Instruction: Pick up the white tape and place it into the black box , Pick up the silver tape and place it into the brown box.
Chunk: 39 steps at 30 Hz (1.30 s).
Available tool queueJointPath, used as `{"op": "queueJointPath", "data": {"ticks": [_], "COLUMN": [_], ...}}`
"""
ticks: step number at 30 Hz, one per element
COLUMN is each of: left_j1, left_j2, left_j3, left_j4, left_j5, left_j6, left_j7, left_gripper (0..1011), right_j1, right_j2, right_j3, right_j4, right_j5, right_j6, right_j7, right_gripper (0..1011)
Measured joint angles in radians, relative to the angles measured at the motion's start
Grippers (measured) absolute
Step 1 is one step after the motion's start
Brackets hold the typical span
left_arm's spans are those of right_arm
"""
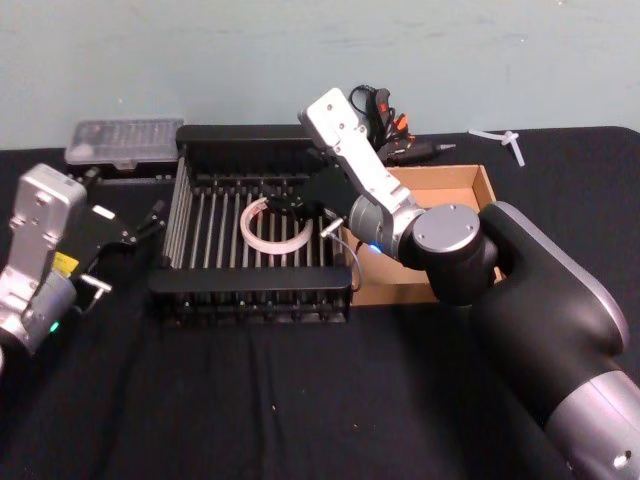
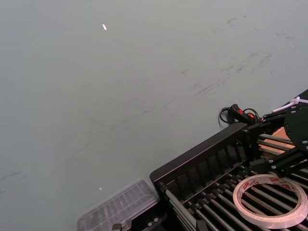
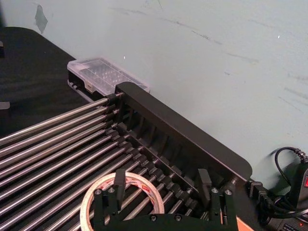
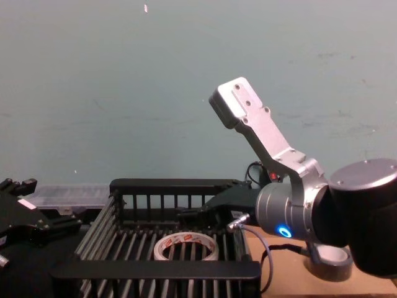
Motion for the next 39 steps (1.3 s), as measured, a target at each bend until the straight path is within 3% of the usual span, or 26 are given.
{"op": "queueJointPath", "data": {"ticks": [3, 10, 19, 22, 28, 39], "left_j1": [0.000, 0.000, 0.000, 0.000, 0.000, 0.000], "left_j2": [0.000, 0.000, 0.000, 0.000, 0.000, 0.000], "left_j3": [0.000, 0.000, 0.000, 0.000, 0.000, 0.000], "left_j4": [0.000, 0.000, 0.000, 0.000, 0.000, 0.000], "left_j5": [0.000, 0.000, 0.000, 0.000, 0.000, 0.000], "left_j6": [0.000, 0.000, 0.000, 0.000, 0.000, 0.000], "left_j7": [0.000, 0.000, 0.000, 0.000, 0.000, 0.000], "left_gripper": [1001, 1001, 1001, 1001, 1001, 1001], "right_j1": [0.000, -0.023, -0.092, -0.135, -0.206, -0.309], "right_j2": [0.000, 0.011, 0.059, 0.090, 0.134, 0.184], "right_j3": [0.000, 0.021, 0.077, 0.106, 0.162, 0.263], "right_j4": [0.000, -0.058, -0.229, -0.307, -0.400, -0.458], "right_j5": [0.000, 0.014, 0.040, 0.048, 0.057, 0.058], "right_j6": [0.000, 0.004, 0.014, 0.020, 0.030, 0.066], "right_j7": [0.000, 0.010, -0.006, -0.021, -0.049, -0.100], "right_gripper": [1000, 1002, 1002, 1002, 1002, 1002]}}
